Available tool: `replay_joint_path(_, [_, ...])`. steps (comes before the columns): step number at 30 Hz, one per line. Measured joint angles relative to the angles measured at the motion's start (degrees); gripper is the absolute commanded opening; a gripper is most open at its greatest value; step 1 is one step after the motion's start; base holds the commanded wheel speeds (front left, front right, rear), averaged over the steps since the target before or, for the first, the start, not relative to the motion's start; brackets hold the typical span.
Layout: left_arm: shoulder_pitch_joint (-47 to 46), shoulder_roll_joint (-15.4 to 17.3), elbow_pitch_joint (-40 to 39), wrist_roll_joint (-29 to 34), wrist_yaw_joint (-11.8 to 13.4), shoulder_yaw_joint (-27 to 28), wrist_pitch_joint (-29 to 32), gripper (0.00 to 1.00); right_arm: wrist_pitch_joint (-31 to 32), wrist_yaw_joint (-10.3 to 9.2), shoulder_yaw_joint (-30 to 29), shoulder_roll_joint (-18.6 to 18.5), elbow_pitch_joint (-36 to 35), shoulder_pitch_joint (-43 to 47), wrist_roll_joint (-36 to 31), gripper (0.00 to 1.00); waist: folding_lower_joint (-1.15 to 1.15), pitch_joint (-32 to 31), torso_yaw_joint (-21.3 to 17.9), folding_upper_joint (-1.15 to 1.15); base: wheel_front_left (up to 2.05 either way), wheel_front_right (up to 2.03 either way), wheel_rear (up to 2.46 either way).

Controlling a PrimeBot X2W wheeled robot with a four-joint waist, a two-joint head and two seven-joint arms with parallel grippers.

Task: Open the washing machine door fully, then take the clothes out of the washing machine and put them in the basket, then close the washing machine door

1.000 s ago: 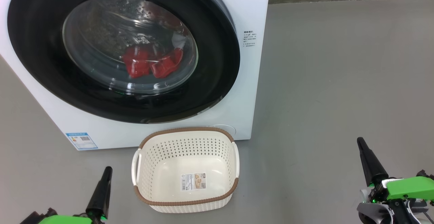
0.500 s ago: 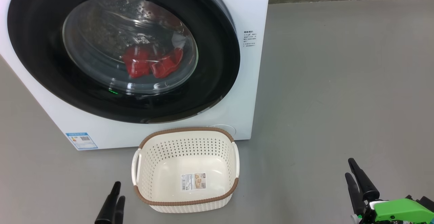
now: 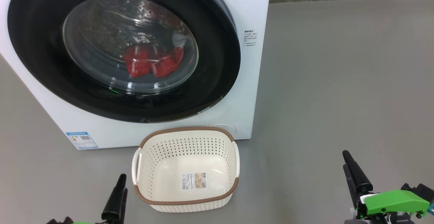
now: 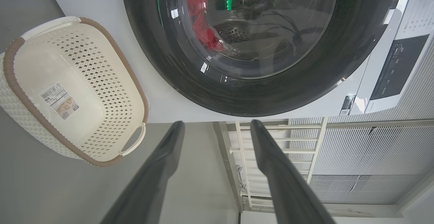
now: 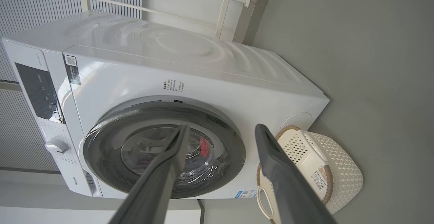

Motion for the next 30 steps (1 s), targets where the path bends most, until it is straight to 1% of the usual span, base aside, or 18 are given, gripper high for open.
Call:
replay_joint_path(9, [-1.07,-0.03,-0.03,5.32,0.00,-0.64,-1.55,1.00,-1.60,0.00,1.04,-0.07,0.09,-0.80,-6.62,1.00,0.00,0.02,0.11,0.00,0.00,0.00,0.00])
replay_joint_path(24, [-3.36,-0.04,-0.34,19.33,0.00,-1.13,-4.00,1.00,-3.93,0.00,1.72,-0.16,0.30,-3.18,-18.45,1.00,0.00,0.07,0.30,0.00,0.00,0.00,0.00])
replay_joint_path(30, [-4.36,-0.03,-0.16,25.35,0.00,-1.13,-5.03,1.00,-4.94,0.00,2.43,-0.14,0.41,-4.11,-22.20,1.00,-0.01,0.00,0.33,0.00,0.00,0.00,0.00])
